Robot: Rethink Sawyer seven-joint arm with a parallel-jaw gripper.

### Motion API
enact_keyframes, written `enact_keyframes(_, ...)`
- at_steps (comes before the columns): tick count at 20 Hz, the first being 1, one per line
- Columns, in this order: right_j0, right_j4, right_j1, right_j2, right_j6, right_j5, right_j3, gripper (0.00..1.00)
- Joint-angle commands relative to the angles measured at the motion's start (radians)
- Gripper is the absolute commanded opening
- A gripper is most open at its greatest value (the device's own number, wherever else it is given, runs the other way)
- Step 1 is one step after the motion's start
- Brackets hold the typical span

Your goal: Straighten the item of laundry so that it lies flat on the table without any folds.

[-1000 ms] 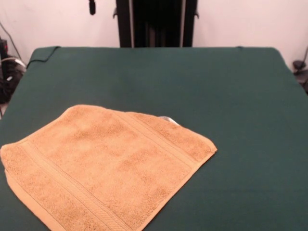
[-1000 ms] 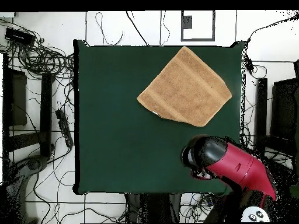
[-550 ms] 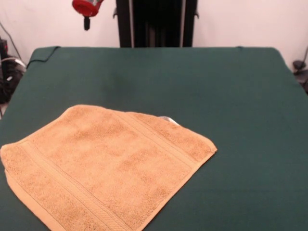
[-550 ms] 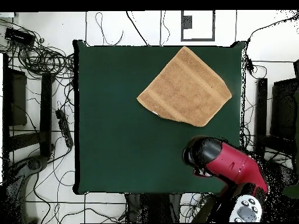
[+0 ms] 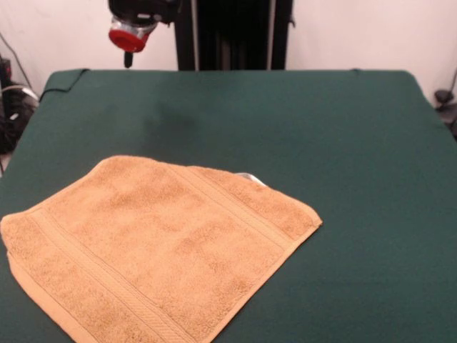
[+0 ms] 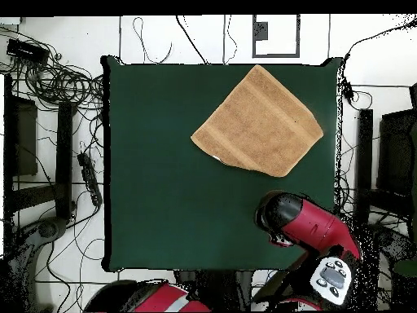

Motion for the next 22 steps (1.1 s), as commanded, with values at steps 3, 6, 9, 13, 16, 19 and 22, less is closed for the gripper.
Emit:
enact_keyframes(3, 0.056, 0.124, 0.14, 0.014, 0.316, -0.086, -0.045, 1.0)
enact_keyframes(6, 0.046, 0.147, 0.162, 0.01, 0.297, -0.097, -0.06, 1.0)
enact_keyframes(9, 0.04, 0.16, 0.139, -0.002, 0.264, -0.082, -0.052, 1.0)
enact_keyframes(13, 0.024, 0.168, 0.126, -0.016, 0.235, -0.064, -0.06, 1.0)
enact_keyframes(16, 0.012, 0.181, 0.145, -0.028, 0.242, -0.043, -0.096, 1.0)
enact_keyframes(19, -0.006, 0.2, 0.164, -0.041, 0.252, -0.006, -0.146, 1.0)
enact_keyframes(22, -0.015, 0.231, 0.195, -0.057, 0.283, 0.02, -0.193, 1.0)
